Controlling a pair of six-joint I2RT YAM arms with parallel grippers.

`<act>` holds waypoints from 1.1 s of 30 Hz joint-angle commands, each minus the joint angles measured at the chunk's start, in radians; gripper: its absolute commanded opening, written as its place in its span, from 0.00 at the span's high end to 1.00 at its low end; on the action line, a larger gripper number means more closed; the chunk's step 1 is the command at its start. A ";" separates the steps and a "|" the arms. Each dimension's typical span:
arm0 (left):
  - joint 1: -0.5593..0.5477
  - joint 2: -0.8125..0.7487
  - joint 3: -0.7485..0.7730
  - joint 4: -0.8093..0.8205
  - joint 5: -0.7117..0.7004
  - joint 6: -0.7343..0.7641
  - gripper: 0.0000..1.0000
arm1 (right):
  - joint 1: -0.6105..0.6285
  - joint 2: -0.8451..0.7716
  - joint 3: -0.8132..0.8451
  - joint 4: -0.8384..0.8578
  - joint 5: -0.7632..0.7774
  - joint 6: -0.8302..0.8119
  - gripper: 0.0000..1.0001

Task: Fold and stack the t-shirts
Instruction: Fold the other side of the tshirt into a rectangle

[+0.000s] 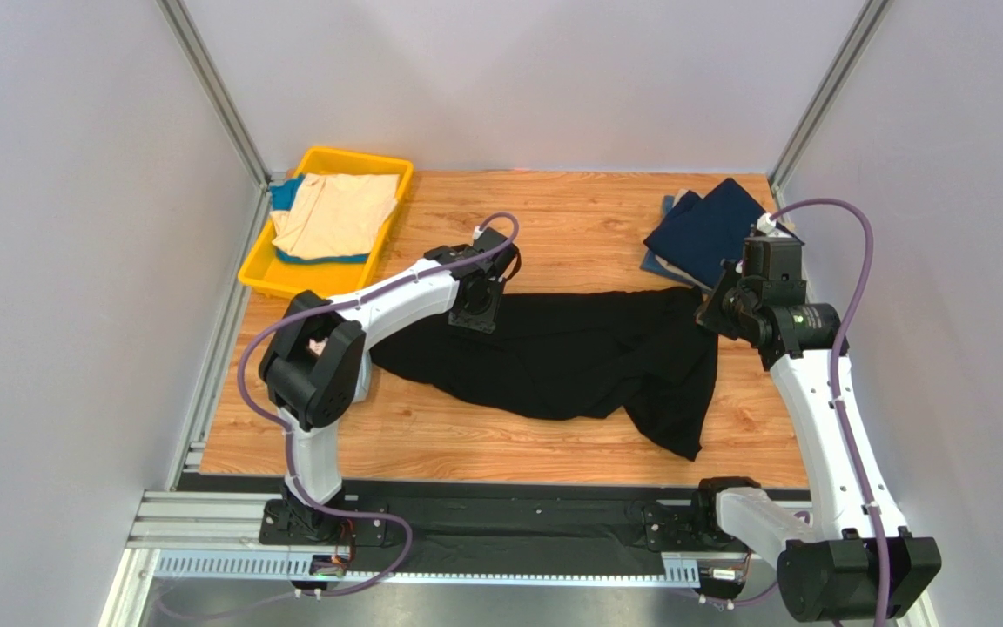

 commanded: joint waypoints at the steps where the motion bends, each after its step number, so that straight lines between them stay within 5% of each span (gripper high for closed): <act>1: 0.015 -0.165 -0.081 -0.005 -0.043 0.001 0.57 | -0.003 -0.022 -0.014 0.044 0.000 -0.007 1.00; 8: 0.036 -0.234 -0.208 0.067 -0.094 0.023 0.50 | -0.003 -0.013 -0.023 0.057 -0.020 -0.002 1.00; 21: 0.052 -0.032 -0.044 0.066 -0.080 0.049 0.51 | -0.003 -0.014 -0.022 0.054 -0.009 -0.008 1.00; 33: 0.075 -0.007 -0.053 0.057 -0.074 0.043 0.51 | -0.003 0.006 -0.017 0.054 -0.011 -0.008 1.00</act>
